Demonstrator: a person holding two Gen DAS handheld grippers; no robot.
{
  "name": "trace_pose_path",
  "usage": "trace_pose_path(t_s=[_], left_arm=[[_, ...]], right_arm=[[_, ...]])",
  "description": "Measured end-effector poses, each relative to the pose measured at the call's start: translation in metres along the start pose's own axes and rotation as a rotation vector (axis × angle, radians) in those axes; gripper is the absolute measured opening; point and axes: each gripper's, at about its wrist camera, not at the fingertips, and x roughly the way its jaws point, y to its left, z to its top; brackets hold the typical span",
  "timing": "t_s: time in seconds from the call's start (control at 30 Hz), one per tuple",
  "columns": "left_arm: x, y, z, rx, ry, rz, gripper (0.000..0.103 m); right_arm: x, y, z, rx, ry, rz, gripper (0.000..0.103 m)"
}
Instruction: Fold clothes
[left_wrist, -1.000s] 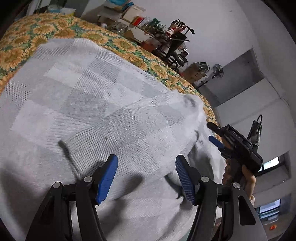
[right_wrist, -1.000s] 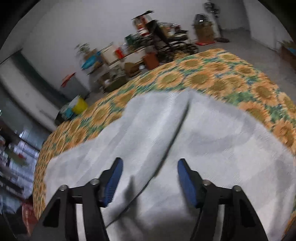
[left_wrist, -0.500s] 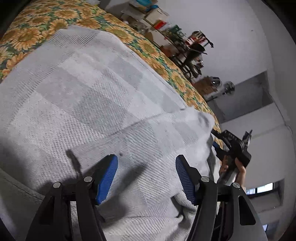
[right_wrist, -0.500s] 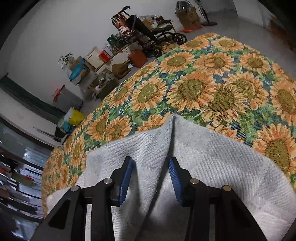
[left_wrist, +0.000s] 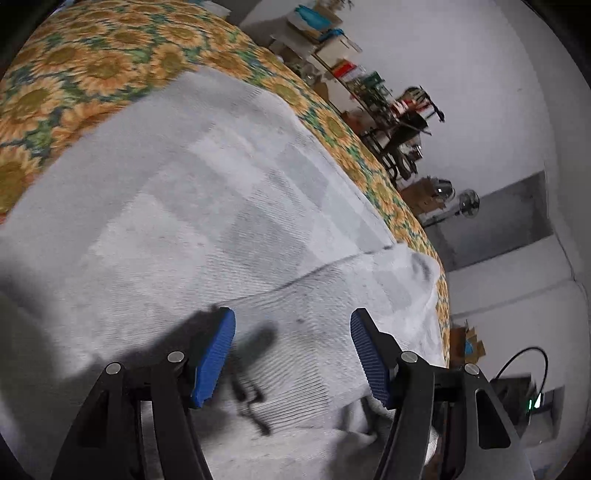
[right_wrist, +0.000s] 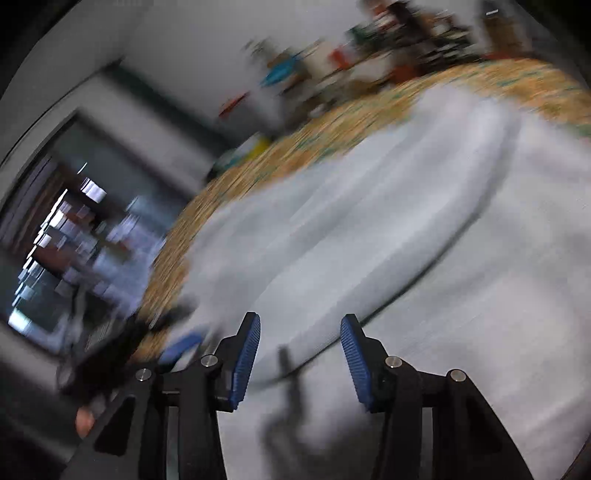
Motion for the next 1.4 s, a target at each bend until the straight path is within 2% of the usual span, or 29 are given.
trace_pose_path(t_s=[0.1,0.23,0.33,0.37,0.43,0.5,0.53,0.63,0.87,0.97,1.07,1.17,1.23,1.3,1.33,1.37,1.4], left_arm=[[-0.016,0.013,-0.004,-0.02,-0.026,-0.01,0.066],[-0.033,0.019,-0.008,0.003,-0.04,-0.042,0.066],[-0.037,0.023,-0.013,-0.013,-0.012,-0.106,0.066],[-0.037,0.024,-0.016,-0.022,-0.001,-0.127,0.066],[-0.038,0.027,-0.021,-0.04,0.014,-0.167,0.066],[-0.041,0.027,-0.027,-0.059,0.018,-0.202,0.066],[-0.043,0.029,-0.029,-0.075,0.011,-0.221,0.072],[-0.045,0.031,-0.034,-0.115,-0.007,-0.242,0.077],[-0.017,0.024,-0.047,-0.228,0.08,-0.352,0.077],[-0.008,0.022,-0.056,-0.309,0.075,-0.41,0.077],[0.001,0.022,-0.066,-0.39,0.06,-0.457,0.077],[0.005,0.018,-0.068,-0.4,0.071,-0.462,0.077],[0.007,0.014,-0.068,-0.395,0.085,-0.459,0.077],[0.008,0.011,-0.066,-0.374,0.088,-0.437,0.077],[0.008,0.008,-0.065,-0.357,0.086,-0.417,0.077],[0.007,0.006,-0.063,-0.34,0.083,-0.398,0.077],[0.007,0.004,-0.061,-0.323,0.08,-0.379,0.077]], right_arm=[[0.032,0.015,-0.02,0.033,0.106,0.026,0.048],[0.043,0.016,-0.02,0.077,0.056,0.02,0.048],[0.055,0.019,-0.014,0.096,0.032,0.024,0.046],[0.061,0.019,-0.011,0.104,0.025,0.025,0.042],[0.063,0.01,-0.004,0.164,-0.013,0.016,0.014],[0.058,0.006,-0.006,0.21,-0.052,0.039,0.01],[0.052,0.009,-0.006,0.203,-0.069,0.055,0.009],[0.034,0.022,-0.004,0.167,-0.12,0.085,0.009],[-0.007,0.032,-0.006,0.138,-0.223,0.141,0.008],[-0.018,0.038,-0.006,0.132,-0.256,0.168,0.007],[-0.041,0.035,-0.013,0.12,-0.27,0.158,0.007],[-0.047,0.03,-0.014,0.123,-0.253,0.15,0.007],[-0.051,0.024,-0.015,0.107,-0.248,0.065,0.007],[-0.055,0.016,-0.021,0.079,-0.235,-0.071,0.011],[-0.056,0.009,-0.027,0.071,-0.223,-0.112,0.02],[-0.056,0.004,-0.03,0.078,-0.205,-0.113,0.026],[-0.057,-0.004,-0.035,0.1,-0.181,-0.098,0.037]])
